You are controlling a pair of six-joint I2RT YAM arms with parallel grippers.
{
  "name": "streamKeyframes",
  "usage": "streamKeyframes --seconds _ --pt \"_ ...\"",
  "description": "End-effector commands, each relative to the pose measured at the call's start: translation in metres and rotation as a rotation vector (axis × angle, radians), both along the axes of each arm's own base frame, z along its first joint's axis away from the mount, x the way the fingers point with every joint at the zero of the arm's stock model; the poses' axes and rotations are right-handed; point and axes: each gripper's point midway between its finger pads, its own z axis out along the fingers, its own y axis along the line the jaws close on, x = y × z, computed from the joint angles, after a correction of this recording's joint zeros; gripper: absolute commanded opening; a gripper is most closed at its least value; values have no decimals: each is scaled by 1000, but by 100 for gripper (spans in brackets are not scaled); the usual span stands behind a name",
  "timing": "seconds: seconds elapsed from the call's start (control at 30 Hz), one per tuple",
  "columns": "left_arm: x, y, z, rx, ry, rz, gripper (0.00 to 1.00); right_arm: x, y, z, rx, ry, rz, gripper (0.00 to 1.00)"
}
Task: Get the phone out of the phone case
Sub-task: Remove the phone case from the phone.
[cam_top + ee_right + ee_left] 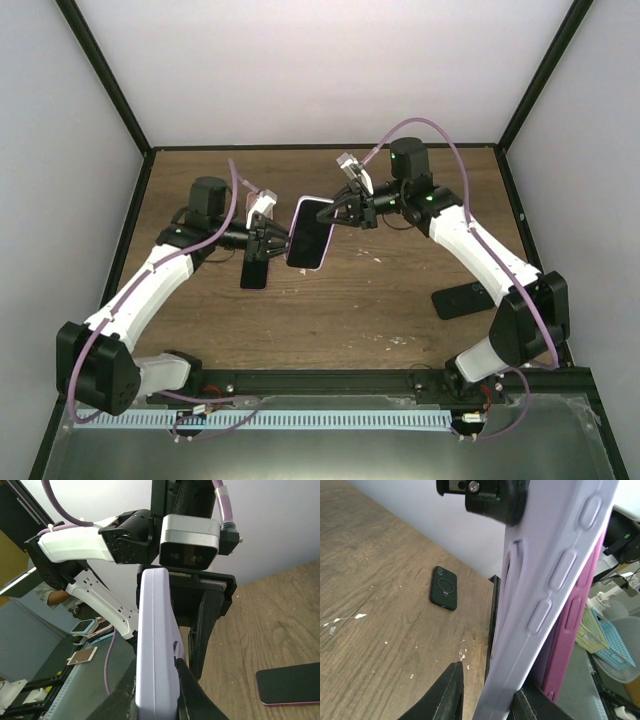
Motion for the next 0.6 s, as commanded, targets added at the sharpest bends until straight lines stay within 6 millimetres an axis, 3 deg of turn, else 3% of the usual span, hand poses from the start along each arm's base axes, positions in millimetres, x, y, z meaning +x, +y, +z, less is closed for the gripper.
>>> streamKeyframes --seconds 0.0,0.2,0.4,0.57 --pt "19 -11 43 -76 -108 20 25 -60 25 -4 14 82 269 1" --pt "16 -13 43 -101 -71 4 19 -52 31 -13 -2 133 280 1" --pt "7 -8 27 -100 40 -9 0 -37 39 -14 -23 104 227 1" --pt "20 12 17 -121 120 91 0 6 36 -15 -80 53 61 24"
